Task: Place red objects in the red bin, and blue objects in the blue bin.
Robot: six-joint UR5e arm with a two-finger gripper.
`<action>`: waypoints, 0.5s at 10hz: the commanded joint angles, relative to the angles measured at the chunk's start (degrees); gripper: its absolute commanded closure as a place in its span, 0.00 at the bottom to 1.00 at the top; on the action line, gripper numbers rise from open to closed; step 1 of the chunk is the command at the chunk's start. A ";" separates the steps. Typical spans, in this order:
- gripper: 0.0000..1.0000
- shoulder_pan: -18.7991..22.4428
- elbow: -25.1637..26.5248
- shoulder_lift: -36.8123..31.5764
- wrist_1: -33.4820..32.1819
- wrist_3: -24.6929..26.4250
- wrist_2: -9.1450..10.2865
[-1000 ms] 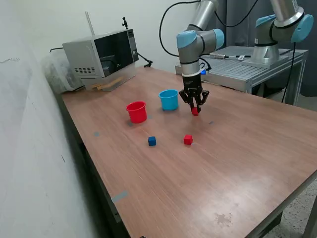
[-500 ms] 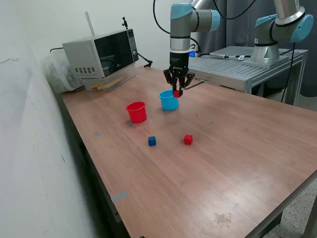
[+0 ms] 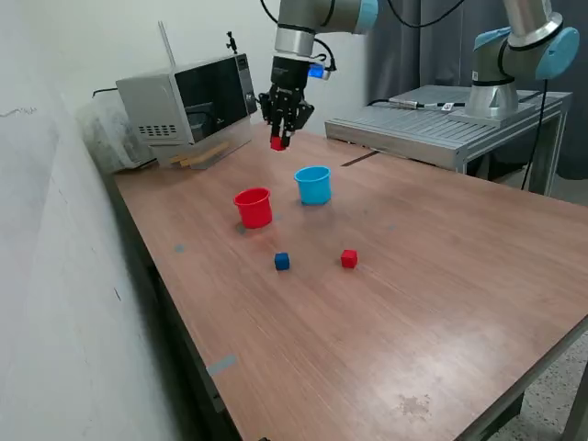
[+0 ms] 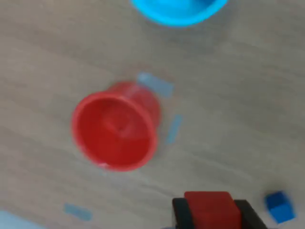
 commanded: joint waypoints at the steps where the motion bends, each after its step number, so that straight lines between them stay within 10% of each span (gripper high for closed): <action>1: 1.00 -2.26 -7.76 6.96 1.50 -0.26 -0.05; 5: 1.00 -4.01 -12.07 13.47 1.59 -0.62 -0.75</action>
